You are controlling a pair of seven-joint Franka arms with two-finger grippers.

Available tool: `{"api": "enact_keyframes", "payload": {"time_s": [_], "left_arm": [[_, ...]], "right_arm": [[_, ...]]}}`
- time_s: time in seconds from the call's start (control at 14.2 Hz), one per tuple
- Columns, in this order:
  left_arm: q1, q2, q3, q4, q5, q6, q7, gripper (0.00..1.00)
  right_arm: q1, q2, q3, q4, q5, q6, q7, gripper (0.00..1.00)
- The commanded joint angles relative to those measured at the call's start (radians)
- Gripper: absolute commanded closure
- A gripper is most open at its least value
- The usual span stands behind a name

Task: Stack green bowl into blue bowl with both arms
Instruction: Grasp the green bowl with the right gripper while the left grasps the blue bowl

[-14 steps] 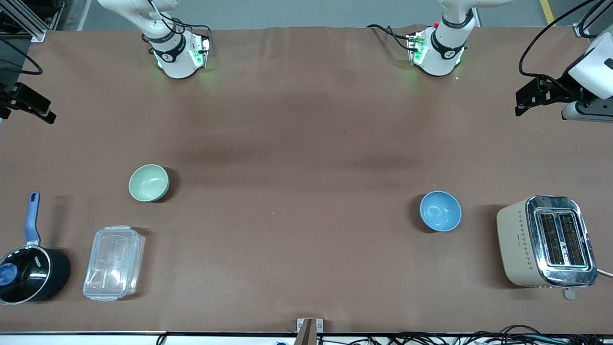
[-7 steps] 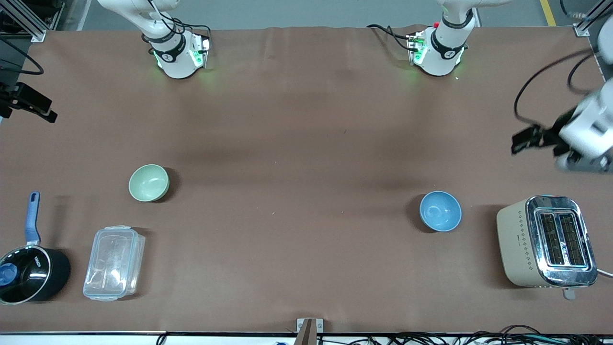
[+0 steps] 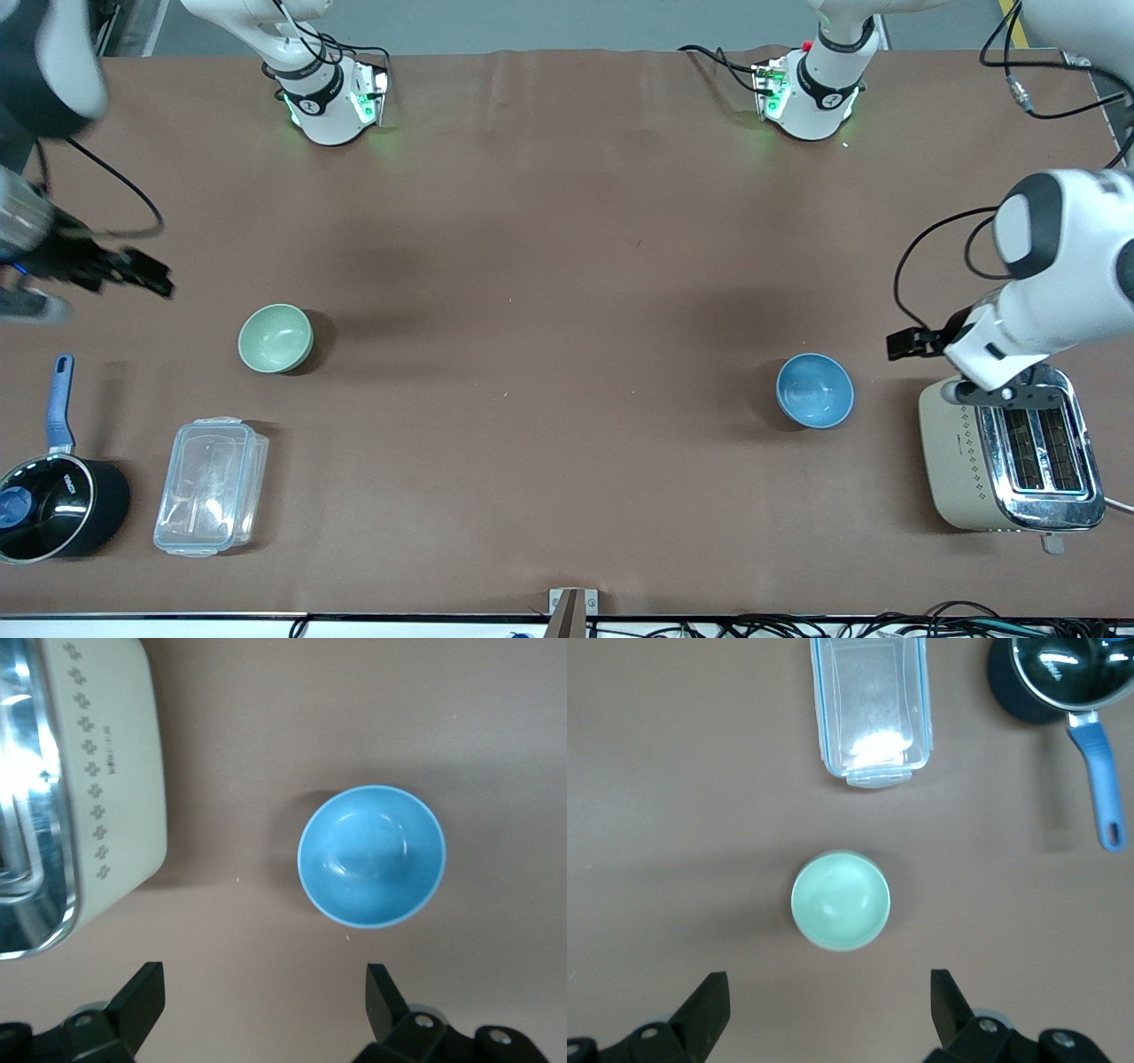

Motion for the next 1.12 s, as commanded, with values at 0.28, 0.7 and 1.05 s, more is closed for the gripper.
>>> {"api": "enact_keyframes", "payload": {"time_s": [0.28, 0.7, 1.05], "left_arm": [[0.028, 0.206, -0.001, -0.034, 0.028, 0.241, 0.003, 0.00], [0.014, 0.249, -0.025, -0.031, 0.013, 0.240, -0.012, 0.22], [0.014, 0.279, -0.044, -0.023, 0.011, 0.240, -0.012, 0.75]], "right_arm": [[-0.020, 0.090, -0.090, -0.392, 0.002, 0.509, -0.145, 0.00], [-0.023, 0.279, -0.093, -0.395, 0.053, 0.648, -0.136, 0.00], [-0.014, 0.292, -0.092, -0.484, 0.082, 0.800, -0.136, 0.16]]}}
